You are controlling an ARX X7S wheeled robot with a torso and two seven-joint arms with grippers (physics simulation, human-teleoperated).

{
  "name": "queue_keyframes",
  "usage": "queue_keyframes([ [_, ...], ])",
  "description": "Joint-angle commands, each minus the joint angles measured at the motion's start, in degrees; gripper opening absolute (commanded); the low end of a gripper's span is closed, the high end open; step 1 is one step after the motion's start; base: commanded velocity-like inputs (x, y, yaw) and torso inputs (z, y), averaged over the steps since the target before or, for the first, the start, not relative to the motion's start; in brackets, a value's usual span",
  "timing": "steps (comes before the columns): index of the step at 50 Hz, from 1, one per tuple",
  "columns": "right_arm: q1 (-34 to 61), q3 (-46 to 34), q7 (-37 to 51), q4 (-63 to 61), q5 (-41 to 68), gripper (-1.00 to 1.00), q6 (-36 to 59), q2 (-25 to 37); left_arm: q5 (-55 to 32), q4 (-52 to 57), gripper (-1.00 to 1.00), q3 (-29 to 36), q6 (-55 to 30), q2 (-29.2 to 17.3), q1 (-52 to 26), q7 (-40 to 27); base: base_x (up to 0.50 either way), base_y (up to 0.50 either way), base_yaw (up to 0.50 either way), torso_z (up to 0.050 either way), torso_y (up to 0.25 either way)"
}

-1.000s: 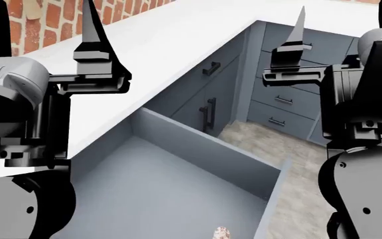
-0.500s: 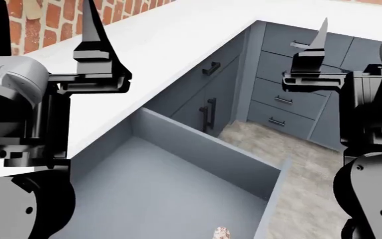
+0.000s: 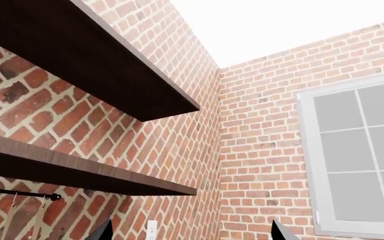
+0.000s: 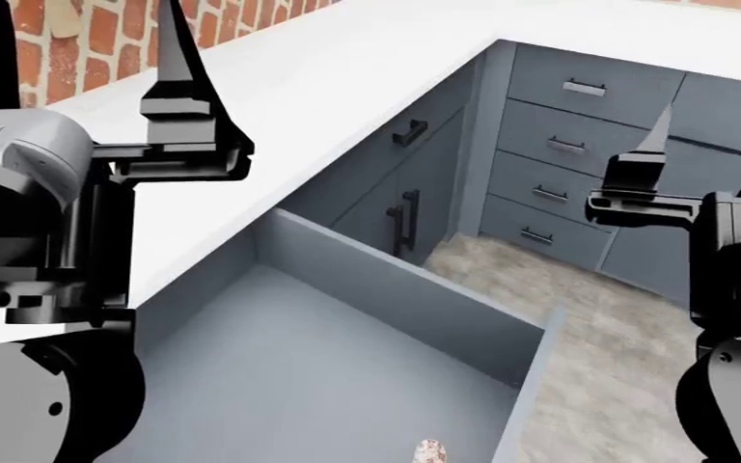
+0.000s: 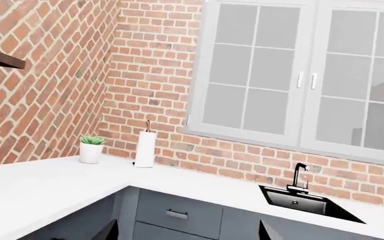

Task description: Close the right drawer.

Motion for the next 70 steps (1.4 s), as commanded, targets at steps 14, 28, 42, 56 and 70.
queue_keyframes([
  [14, -11.11, 5.28, -0.32, 3.67, 0.19, 1.00, -7.18, -0.51, 0.18, -0.56, 1.00, 0.54, 0.97, -0.46, 0.53, -0.29, 0.00, 0.00, 0.00, 0.000, 0.000],
  [28, -12.93, 7.13, -0.28, 3.83, 0.37, 1.00, -7.75, -0.31, -0.19, -0.55, 1.00, 0.63, 0.98, -0.60, 0.38, -0.63, 0.00, 0.00, 0.00, 0.000, 0.000],
  [42, -17.77, 8.75, -0.41, 8.86, 0.06, 1.00, -13.66, -0.72, -0.47, -0.57, 1.00, 0.78, 0.85, -0.80, 0.01, -1.00, 0.00, 0.00, 0.00, 0.000, 0.000],
  [56, -21.36, 11.62, -0.32, 10.03, 0.23, 1.00, -15.98, -0.82, -0.70, -0.57, 1.00, 1.00, 0.91, -0.95, -0.16, -1.32, 0.00, 0.00, 0.00, 0.000, 0.000],
  [70, -25.33, 15.35, -0.35, 11.58, 0.53, 1.00, -19.28, -1.24, -0.56, -0.83, 1.00, 1.50, 1.43, -1.03, 0.06, -1.48, 0.00, 0.00, 0.00, 0.000, 0.000],
])
